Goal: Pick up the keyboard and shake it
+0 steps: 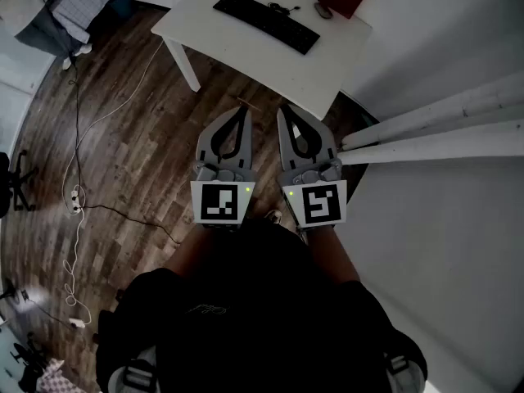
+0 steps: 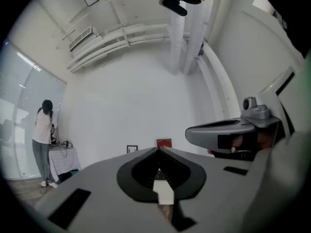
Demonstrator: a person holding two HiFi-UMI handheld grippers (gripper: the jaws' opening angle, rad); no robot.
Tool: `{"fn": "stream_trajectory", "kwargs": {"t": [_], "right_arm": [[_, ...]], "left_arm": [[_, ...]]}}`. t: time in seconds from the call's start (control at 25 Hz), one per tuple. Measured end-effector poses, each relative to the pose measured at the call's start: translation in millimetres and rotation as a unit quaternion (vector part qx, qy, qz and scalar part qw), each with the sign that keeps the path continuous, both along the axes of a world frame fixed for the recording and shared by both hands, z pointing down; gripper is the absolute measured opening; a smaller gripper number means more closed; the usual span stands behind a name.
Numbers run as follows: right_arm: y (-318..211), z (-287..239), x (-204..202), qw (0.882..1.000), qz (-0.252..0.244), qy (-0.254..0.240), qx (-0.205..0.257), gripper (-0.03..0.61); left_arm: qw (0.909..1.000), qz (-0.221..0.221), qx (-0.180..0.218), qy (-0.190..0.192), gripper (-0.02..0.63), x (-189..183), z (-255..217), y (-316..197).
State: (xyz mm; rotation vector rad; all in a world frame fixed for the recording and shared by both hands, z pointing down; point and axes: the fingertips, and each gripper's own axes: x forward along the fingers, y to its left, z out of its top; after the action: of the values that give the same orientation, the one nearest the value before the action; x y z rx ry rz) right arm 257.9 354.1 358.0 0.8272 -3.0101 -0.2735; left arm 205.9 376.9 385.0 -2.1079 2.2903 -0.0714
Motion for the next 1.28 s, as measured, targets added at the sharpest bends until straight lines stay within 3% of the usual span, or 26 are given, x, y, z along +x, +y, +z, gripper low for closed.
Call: {"fn": "stream_trajectory", "kwargs": {"t": [0.28, 0.56, 0.76, 1.04, 1.28], "right_arm": [[17, 27, -83, 0.999, -0.05, 0.017, -0.014, 0.021], [36, 51, -192, 0.995, -0.096, 0.03, -0.017, 0.021], [50, 60, -260, 0.992, -0.114, 0.043, -0.028, 0.021], [56, 66, -312, 0.992, -0.101, 0.067, -0.036, 0.021], [21, 78, -323, 0.992, -0.094, 0.074, -0.051, 0.021]], "left_arm": [[0.9991, -0.036, -0.024, 0.007, 0.002, -78, 25, 20], [0.9945, -0.093, -0.04, 0.026, 0.002, -185, 47, 48], [0.9934, -0.104, -0.044, 0.018, 0.002, -253, 48, 59], [0.9944, -0.076, -0.059, 0.044, 0.002, -300, 60, 53], [0.9938, -0.056, -0.079, 0.056, 0.002, -304, 78, 17]]}}
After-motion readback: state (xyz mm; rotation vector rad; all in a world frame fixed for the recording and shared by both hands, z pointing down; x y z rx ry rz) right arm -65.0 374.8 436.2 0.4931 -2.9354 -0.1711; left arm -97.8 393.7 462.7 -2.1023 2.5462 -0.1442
